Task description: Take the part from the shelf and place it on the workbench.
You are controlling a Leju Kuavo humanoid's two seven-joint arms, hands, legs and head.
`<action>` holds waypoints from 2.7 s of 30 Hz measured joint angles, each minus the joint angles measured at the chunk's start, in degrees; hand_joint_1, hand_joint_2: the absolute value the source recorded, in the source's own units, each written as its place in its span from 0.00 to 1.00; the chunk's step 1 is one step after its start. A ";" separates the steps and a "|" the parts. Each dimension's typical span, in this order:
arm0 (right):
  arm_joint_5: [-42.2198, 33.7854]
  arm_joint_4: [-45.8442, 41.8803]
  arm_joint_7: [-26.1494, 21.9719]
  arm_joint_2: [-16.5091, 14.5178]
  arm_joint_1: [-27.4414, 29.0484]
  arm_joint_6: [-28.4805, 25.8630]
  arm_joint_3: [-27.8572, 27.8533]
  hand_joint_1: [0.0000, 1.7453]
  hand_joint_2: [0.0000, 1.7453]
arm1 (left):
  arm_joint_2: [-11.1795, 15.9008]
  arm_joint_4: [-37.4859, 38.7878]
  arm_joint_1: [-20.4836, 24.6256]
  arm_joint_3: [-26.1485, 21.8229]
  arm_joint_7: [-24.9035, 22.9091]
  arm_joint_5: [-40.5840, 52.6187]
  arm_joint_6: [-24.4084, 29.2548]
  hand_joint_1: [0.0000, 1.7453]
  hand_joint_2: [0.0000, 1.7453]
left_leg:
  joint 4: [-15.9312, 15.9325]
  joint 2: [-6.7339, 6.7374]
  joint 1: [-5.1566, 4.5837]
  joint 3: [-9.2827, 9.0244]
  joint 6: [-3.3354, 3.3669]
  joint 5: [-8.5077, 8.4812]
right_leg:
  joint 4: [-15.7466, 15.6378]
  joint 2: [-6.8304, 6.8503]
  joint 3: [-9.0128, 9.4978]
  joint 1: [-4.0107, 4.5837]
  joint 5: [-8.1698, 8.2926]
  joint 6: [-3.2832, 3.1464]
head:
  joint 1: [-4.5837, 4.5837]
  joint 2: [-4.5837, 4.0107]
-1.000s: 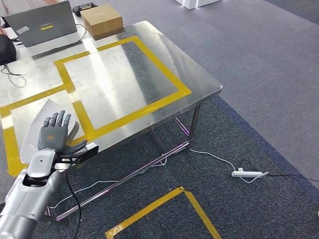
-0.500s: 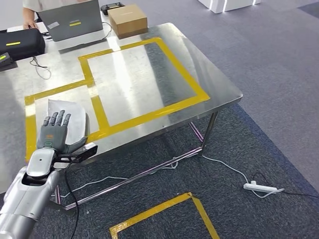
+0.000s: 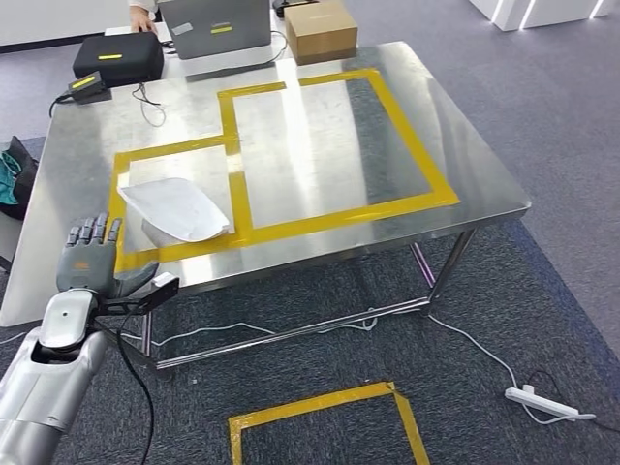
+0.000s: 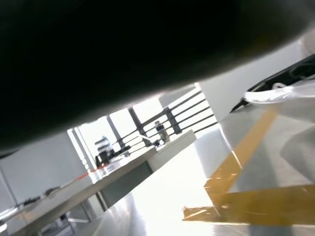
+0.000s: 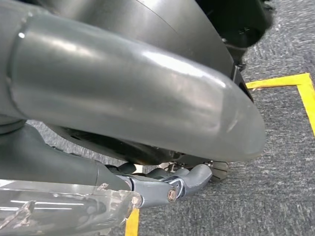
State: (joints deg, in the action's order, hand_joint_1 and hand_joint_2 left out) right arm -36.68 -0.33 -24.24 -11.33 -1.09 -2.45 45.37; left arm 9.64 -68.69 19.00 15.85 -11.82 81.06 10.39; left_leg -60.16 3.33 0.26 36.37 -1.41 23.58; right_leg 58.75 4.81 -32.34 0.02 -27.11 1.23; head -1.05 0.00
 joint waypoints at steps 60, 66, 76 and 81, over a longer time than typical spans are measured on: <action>0.02 0.42 0.68 0.23 0.59 -0.31 0.83 0.00 0.00 | 6.35 -0.85 -21.12 -20.80 3.33 -5.67 6.64 0.00 0.00 | -1.86 -1.08 0.71 1.07 -2.05 1.09 | -1.41 -1.14 1.49 -0.41 -0.52 -0.80 | -0.37 0.00; 0.02 0.42 1.00 -0.84 0.72 -3.21 1.03 0.00 0.00 | 1.16 -5.85 -29.74 -29.08 8.88 -7.42 7.63 0.00 0.00 | 3.91 -1.59 0.50 -2.36 0.32 0.31 | -1.06 0.90 2.76 -0.07 -2.88 1.05 | -0.45 0.00; 0.02 0.43 0.61 -2.40 0.70 -7.04 1.05 0.00 0.00 | -11.56 -10.69 -35.60 -41.95 21.11 -6.65 3.49 0.00 0.00 | 3.81 -9.49 0.47 -2.95 1.15 0.57 | 2.71 -8.71 -0.25 -0.45 -2.51 0.68 | -0.08 0.00; 0.03 0.44 0.50 -3.11 0.40 -8.58 0.98 0.00 0.00 | -20.37 -10.99 -36.33 -52.19 27.82 -2.80 -2.49 0.00 0.00 | 3.52 -11.26 0.63 -2.35 -0.44 0.59 | -0.79 -8.42 2.05 -0.41 -1.12 -0.58 | -0.16 0.00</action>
State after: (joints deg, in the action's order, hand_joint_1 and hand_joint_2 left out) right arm -36.65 0.11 -23.75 -14.44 -0.69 -11.03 46.36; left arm -10.72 -79.68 -17.32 -36.34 15.99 78.26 7.90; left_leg -56.64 -7.93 0.88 34.02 -1.84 24.17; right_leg 57.96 -3.61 -30.29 -0.38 -28.22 0.65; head -1.21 0.00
